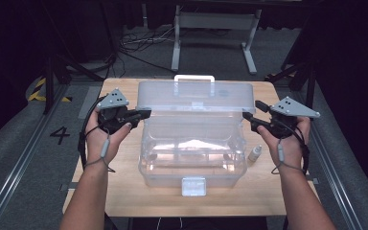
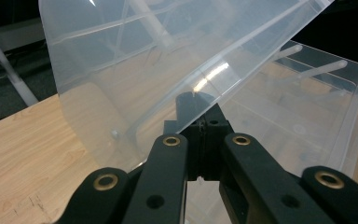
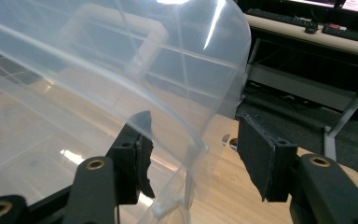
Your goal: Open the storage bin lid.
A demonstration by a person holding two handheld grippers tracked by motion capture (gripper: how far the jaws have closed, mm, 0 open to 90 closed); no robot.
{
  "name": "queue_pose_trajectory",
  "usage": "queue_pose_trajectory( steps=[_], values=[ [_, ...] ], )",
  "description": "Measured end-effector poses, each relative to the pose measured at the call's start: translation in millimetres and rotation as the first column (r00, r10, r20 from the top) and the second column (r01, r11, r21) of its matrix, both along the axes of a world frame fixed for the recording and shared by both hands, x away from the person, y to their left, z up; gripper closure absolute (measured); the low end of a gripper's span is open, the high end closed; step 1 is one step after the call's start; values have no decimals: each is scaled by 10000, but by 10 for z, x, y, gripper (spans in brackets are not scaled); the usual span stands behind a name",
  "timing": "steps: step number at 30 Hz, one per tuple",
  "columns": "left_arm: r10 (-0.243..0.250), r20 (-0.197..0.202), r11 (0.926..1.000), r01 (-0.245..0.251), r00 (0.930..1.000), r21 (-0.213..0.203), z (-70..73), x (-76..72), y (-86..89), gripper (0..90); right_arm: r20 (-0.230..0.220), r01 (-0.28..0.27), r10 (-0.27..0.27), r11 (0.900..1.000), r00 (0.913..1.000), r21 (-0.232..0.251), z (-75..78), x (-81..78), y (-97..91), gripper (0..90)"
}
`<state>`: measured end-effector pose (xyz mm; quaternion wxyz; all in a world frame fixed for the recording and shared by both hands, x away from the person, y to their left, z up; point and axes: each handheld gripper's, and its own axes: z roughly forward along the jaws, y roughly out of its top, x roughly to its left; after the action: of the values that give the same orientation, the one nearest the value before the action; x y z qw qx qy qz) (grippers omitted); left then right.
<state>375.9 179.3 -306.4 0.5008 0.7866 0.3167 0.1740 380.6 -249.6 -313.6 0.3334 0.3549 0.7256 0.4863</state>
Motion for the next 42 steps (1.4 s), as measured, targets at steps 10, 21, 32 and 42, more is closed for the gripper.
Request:
queue_pose_trajectory(
  steps=[10,21,32,42],
  values=[
    [-79,0,9999,79,10000,67,1,-2,1,896,351,246,-243,9997,9991,-65,-30,117,98,524],
    [-90,46,9999,90,9999,110,-2,-5,-13,864,1105,753,-703,9963,9914,-423,-14,69,127,604],
    [-78,23,9998,77,10000,157,-7,-51,21,845,816,796,-763,9961,9937,-376,45,97,75,713],
    [-30,-260,9996,37,9997,287,-37,-149,130,834,791,905,-860,9943,9932,-556,104,172,108,707]
  ],
)
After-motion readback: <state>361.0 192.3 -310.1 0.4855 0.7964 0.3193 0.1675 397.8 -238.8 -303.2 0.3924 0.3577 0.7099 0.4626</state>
